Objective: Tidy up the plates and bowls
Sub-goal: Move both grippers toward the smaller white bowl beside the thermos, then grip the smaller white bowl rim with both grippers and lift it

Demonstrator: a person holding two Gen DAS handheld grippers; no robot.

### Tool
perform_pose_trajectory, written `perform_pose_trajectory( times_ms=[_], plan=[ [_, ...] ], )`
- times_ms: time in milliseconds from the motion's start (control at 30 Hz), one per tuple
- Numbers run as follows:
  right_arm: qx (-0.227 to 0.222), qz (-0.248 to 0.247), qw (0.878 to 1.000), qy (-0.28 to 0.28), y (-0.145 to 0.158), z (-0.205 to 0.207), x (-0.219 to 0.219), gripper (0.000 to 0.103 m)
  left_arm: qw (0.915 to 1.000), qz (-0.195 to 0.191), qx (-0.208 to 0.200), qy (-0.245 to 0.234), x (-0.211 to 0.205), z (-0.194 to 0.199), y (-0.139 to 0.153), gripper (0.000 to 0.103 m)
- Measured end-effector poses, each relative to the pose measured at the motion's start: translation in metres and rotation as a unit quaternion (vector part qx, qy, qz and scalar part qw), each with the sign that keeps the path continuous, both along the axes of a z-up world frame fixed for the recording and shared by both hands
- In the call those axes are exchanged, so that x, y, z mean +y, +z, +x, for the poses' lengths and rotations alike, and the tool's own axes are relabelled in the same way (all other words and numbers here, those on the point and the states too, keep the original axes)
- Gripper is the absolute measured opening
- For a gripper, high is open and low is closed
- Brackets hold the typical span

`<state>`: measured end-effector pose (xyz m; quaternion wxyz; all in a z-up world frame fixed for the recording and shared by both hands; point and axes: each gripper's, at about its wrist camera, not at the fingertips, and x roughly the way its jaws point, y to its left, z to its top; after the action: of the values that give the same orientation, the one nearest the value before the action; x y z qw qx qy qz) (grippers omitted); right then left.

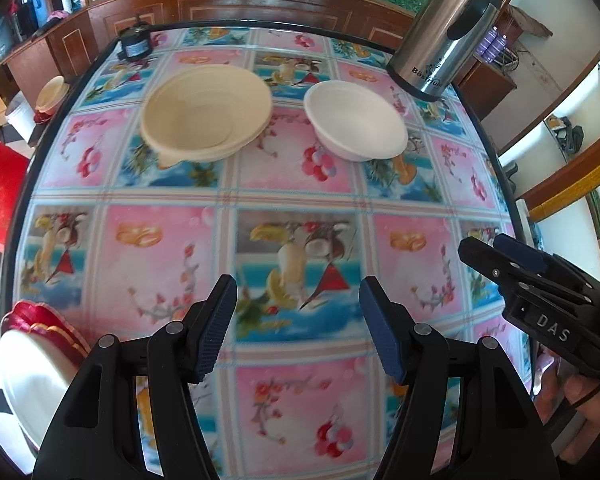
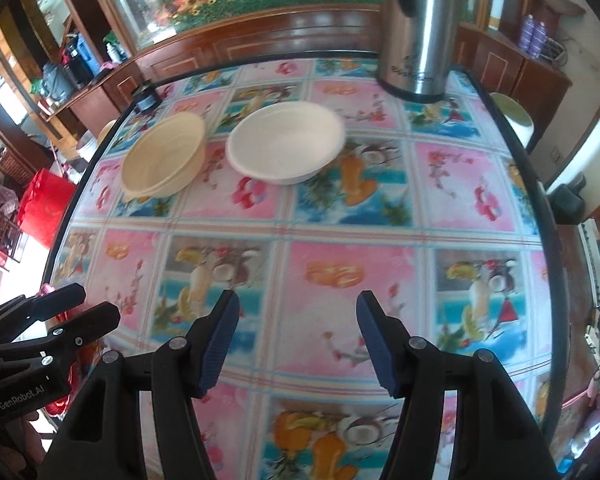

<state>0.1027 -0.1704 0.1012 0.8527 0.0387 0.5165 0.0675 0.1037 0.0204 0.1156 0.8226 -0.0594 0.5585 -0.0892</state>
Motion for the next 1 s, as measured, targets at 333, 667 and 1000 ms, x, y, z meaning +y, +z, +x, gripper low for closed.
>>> perform_pose_trajectory(
  times_ms=[333, 667, 1000],
  plan=[
    [-0.003, 0.013, 1.0, -0.003, 0.0, 0.035, -0.022, 0.061, 0.999, -0.022, 0.035, 0.015, -0.029, 0.059, -0.025, 0.064],
    [0.004, 0.012, 1.0, 0.019, -0.01, 0.089, -0.024, 0.056, 0.9993, -0.008, 0.029, 0.023, -0.048, 0.108, -0.038, 0.064],
    [0.029, 0.038, 0.999, 0.012, -0.029, 0.143, -0.024, 0.044, 0.9971, -0.021, 0.048, 0.055, -0.049, 0.151, -0.055, 0.043]
  ],
)
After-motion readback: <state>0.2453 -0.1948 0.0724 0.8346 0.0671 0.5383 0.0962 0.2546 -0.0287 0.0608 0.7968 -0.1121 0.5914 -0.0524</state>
